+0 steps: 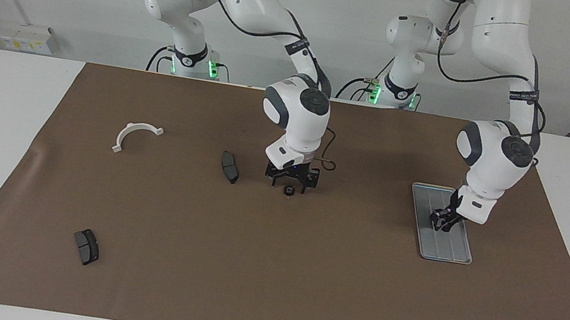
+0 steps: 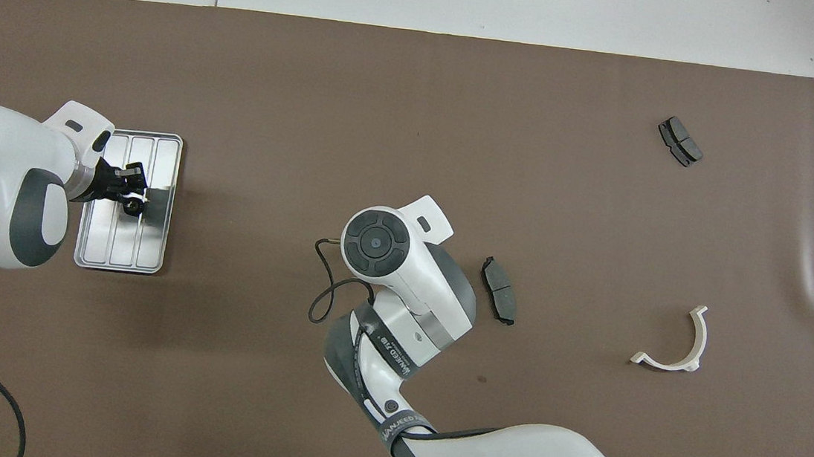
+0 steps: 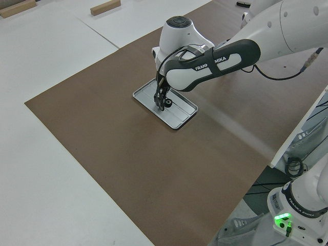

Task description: Place bearing gear from tray to pile

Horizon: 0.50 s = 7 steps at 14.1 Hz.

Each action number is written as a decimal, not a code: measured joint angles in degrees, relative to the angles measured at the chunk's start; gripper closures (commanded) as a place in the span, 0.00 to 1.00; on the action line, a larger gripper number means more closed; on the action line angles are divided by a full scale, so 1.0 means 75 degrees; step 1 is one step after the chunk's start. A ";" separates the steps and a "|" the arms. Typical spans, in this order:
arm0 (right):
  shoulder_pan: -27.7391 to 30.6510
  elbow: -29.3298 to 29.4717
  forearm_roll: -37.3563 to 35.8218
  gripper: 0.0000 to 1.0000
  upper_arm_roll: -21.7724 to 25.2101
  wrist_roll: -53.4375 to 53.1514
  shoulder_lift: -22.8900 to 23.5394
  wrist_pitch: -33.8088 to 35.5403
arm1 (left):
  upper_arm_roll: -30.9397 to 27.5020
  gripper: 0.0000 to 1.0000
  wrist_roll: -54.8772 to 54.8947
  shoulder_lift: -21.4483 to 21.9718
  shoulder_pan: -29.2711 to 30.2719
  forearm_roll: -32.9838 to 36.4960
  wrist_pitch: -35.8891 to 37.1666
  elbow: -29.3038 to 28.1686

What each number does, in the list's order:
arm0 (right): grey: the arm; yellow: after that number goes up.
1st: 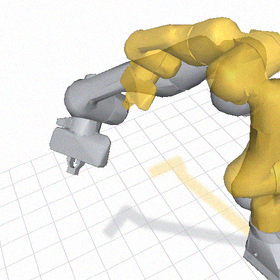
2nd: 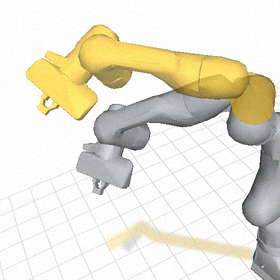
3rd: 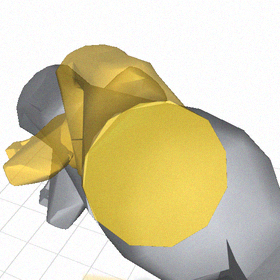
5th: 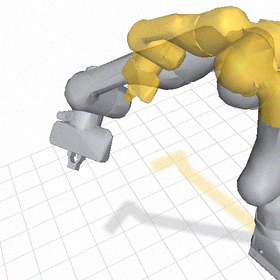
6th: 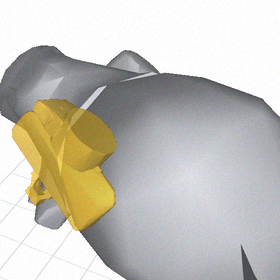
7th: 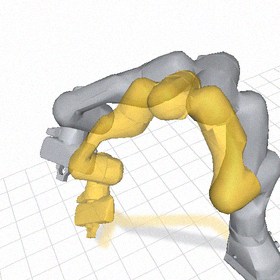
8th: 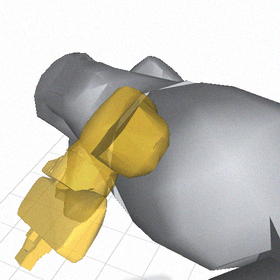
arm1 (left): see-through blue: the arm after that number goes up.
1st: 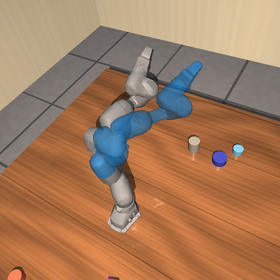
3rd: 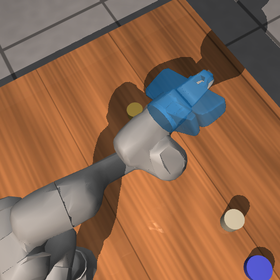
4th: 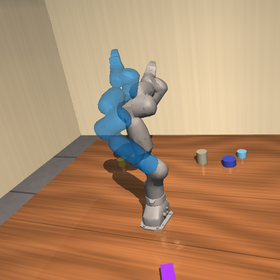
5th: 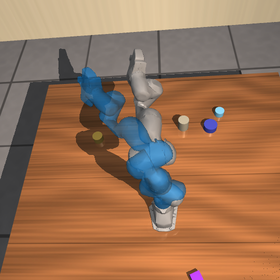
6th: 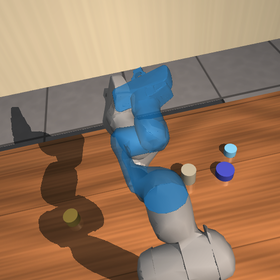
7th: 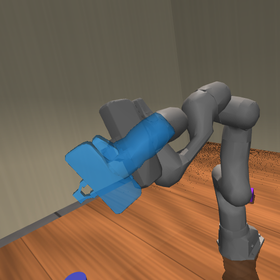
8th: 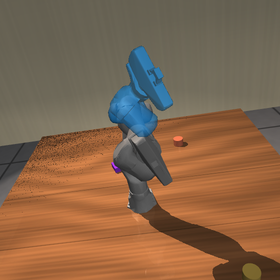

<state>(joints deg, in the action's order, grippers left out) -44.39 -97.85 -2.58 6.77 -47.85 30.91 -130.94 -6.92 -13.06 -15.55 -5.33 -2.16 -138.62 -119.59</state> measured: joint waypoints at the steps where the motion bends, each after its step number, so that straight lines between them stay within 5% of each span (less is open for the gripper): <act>1: 0.0000 -0.0010 0.0000 0.40 0.0000 0.0000 0.0000 -0.0071 | 0.0004 0.65 0.0000 0.0000 0.0000 0.0000 -0.0007 0.0000; 7: -0.0001 -0.0069 0.0009 0.47 0.0000 -0.0002 -0.0002 -0.0376 | 0.0020 0.81 0.0000 0.0008 0.0000 0.0000 -0.0034 -0.0001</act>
<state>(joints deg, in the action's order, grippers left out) -44.40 -98.37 -2.51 6.77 -47.87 30.89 -133.76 -6.77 -13.06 -15.49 -5.33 -2.17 -138.87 -119.60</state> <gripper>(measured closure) 0.414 0.749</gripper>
